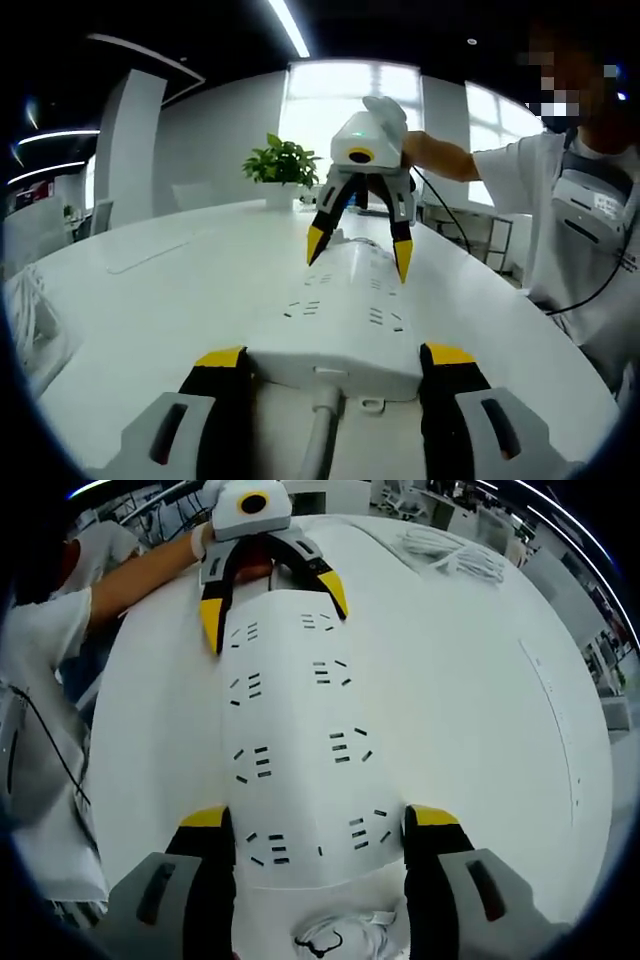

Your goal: Straighten the power strip on the desk, plug the charger into it

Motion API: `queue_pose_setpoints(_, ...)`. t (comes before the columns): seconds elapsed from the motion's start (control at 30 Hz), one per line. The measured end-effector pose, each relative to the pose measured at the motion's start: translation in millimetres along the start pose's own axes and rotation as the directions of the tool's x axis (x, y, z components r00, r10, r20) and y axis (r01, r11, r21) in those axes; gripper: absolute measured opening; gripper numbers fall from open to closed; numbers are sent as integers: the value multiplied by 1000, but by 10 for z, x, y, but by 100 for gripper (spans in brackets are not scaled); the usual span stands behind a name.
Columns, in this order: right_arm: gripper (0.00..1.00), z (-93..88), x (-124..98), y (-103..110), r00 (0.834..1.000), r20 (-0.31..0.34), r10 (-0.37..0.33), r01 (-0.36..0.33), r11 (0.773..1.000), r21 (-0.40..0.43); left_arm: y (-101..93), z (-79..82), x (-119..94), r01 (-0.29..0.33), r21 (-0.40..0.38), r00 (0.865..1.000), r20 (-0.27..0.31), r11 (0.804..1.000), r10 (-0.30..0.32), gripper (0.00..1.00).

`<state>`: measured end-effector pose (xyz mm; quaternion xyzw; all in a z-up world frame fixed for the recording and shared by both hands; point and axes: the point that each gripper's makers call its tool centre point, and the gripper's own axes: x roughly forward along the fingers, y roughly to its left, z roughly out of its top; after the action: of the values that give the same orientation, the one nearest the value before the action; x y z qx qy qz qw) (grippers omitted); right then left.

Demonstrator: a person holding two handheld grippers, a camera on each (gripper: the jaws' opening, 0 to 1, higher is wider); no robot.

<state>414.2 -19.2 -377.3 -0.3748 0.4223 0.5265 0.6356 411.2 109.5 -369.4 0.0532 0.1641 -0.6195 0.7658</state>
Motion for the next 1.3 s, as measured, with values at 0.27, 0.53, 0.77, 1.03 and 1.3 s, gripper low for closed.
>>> queue_pose_setpoints(0.27,67,65,-35,1,991,132,-7,9,1000,-16,7,-1,6,-6,0,1000,2,1000,6,69)
queue_pose_setpoints(0.53,70,-17,-976,-480,754,586,-295,228,956,187,9,-1,8,-15,-1,1000,3,1000,15,69)
queue_pose_setpoints(0.77,63,-627,-955,-787,614,644,-456,277,889,365,14,-2,5,-19,-2,1000,3,1000,19,69)
queue_pose_setpoints(1.03,57,-543,-642,-827,627,654,-423,242,904,353,39,-1,-8,-20,-2,1000,4,1000,20,69)
queue_pose_setpoints(1.3,45,-577,-524,-931,630,645,-434,247,898,363,19,-3,1,-23,-2,1000,4,1000,23,69)
